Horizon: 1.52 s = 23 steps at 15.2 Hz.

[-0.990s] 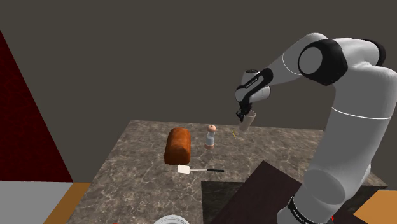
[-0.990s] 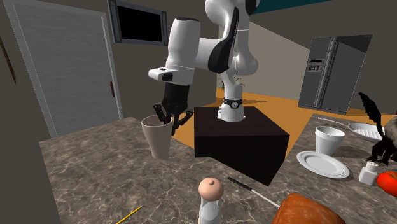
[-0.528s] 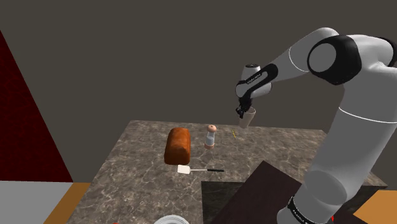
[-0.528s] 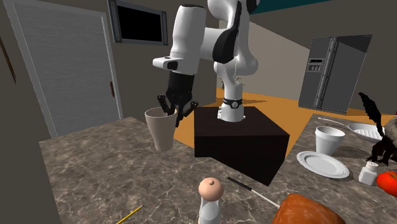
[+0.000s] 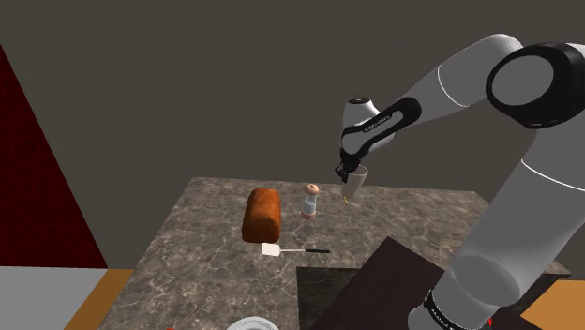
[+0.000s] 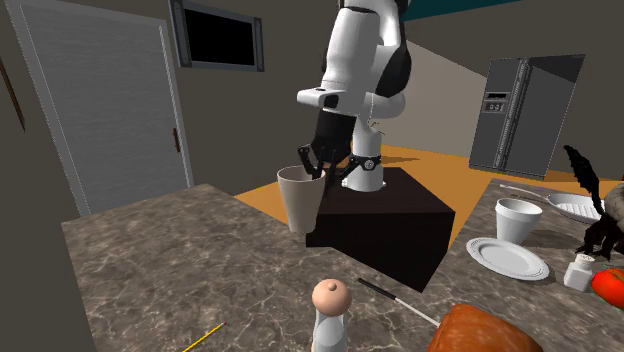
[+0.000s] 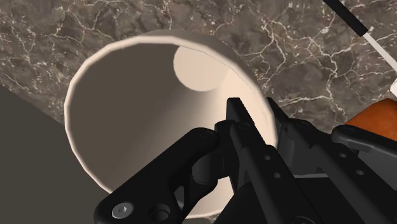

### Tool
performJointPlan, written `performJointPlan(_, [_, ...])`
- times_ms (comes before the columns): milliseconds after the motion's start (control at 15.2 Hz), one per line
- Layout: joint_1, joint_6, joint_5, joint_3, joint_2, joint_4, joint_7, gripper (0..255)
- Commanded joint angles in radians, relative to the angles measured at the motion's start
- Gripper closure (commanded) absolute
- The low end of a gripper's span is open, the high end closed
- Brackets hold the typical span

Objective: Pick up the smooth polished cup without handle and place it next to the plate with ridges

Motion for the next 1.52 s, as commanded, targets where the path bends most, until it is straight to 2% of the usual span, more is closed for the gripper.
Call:
performJointPlan(0, [0.023,-0.005,-0.023,0.026,-0.043,-0.047,0.067,255])
performJointPlan(330, [0.080,-0.030,-0.041,0.101,-0.107,-0.113,0.211,255])
performJointPlan(726, [0.155,-0.066,-0.029,0.201,-0.151,-0.155,0.372,255])
performJointPlan(1452, [0.301,-0.141,0.031,0.387,-0.129,-0.115,0.651,255])
